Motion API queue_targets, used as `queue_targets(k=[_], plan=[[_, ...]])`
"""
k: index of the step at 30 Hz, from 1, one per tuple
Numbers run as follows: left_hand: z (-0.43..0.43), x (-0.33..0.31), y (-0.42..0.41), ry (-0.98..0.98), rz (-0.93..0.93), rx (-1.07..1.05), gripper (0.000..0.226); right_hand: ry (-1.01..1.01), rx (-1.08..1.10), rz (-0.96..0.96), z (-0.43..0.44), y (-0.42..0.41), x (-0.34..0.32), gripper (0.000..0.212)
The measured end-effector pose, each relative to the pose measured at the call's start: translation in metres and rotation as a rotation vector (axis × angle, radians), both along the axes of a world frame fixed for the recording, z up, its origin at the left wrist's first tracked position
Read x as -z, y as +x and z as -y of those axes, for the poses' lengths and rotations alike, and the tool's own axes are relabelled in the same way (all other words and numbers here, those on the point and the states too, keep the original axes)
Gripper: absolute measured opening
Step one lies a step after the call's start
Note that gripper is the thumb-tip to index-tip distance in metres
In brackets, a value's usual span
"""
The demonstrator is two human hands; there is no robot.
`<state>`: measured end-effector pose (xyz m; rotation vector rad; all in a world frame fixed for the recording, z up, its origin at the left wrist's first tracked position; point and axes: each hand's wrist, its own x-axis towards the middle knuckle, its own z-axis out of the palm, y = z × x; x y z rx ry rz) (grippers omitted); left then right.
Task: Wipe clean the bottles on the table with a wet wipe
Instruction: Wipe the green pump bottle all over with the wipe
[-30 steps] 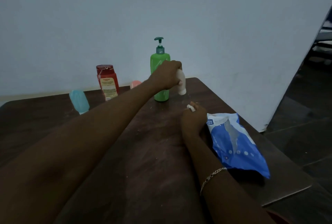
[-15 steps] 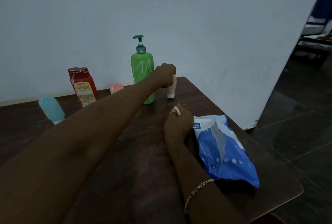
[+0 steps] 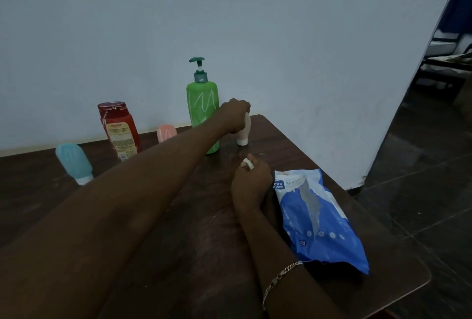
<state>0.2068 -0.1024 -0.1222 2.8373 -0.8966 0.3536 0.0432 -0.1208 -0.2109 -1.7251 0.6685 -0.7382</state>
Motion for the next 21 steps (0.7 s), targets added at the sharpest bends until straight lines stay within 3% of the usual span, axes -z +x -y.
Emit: queue_targets(k=[7,9,11,16,18,21], plan=[[-0.012,-0.008,-0.021,-0.066,0.053,0.023,0.050,-0.088,0.004,0.012,-0.003,-0.004,-0.001,0.028],[-0.022,-0.015,-0.035,-0.199,0.064,0.067,0.046,-0.065,0.009,0.058,-0.006,-0.003,0.000,0.023],[-0.037,-0.023,-0.050,-0.394,0.149,0.072,0.026,-0.014,0.009,0.077,-0.007,-0.005,-0.002,0.023],[-0.081,-0.042,-0.057,-0.861,0.358,-0.164,0.008,-0.001,-0.003,0.048,-0.009,-0.009,-0.006,0.026],[-0.093,-0.051,-0.048,-0.939,0.283,-0.220,0.027,-0.007,-0.011,0.042,-0.008,-0.009,-0.005,0.027],[-0.104,-0.065,-0.028,-0.938,-0.030,-0.171,0.055,-0.045,-0.028,0.027,-0.007,-0.007,-0.002,0.029]])
